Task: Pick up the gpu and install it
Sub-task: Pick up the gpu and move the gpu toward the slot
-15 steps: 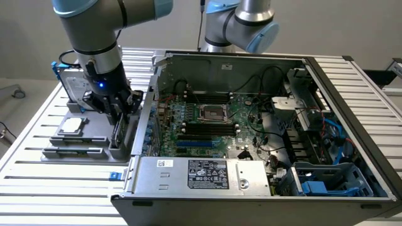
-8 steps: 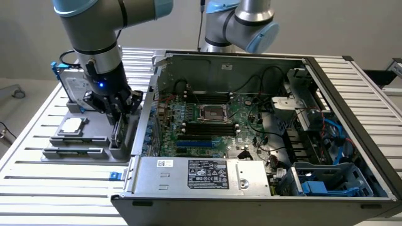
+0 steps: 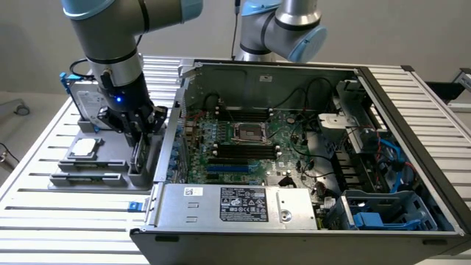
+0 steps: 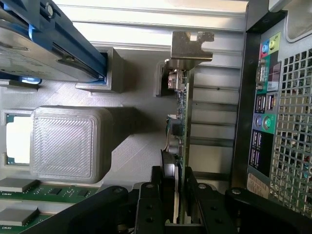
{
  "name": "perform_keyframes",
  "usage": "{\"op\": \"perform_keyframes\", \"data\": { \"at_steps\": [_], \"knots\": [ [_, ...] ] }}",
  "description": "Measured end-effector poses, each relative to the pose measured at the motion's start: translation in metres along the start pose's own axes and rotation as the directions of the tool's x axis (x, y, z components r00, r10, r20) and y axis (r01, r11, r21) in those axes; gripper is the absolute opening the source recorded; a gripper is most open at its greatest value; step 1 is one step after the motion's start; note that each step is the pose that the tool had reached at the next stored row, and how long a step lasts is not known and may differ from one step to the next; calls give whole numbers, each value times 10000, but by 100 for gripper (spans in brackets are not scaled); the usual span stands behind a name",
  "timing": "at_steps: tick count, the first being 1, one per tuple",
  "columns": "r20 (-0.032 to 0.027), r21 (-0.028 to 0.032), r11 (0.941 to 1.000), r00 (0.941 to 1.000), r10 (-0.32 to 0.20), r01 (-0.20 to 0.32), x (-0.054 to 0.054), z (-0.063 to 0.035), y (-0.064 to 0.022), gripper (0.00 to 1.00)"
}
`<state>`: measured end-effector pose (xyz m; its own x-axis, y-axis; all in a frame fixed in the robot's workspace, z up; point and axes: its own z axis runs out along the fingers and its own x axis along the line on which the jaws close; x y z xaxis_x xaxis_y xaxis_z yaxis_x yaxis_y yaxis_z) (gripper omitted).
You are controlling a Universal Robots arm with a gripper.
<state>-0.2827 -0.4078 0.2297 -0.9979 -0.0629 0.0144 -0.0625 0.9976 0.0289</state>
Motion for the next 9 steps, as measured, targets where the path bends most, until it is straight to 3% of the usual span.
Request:
{"op": "perform_keyframes", "data": {
  "at_steps": [9],
  "knots": [
    [2, -1, 10000, 10000, 81, -81, 0, 0, 0, 29]
  ]
}}
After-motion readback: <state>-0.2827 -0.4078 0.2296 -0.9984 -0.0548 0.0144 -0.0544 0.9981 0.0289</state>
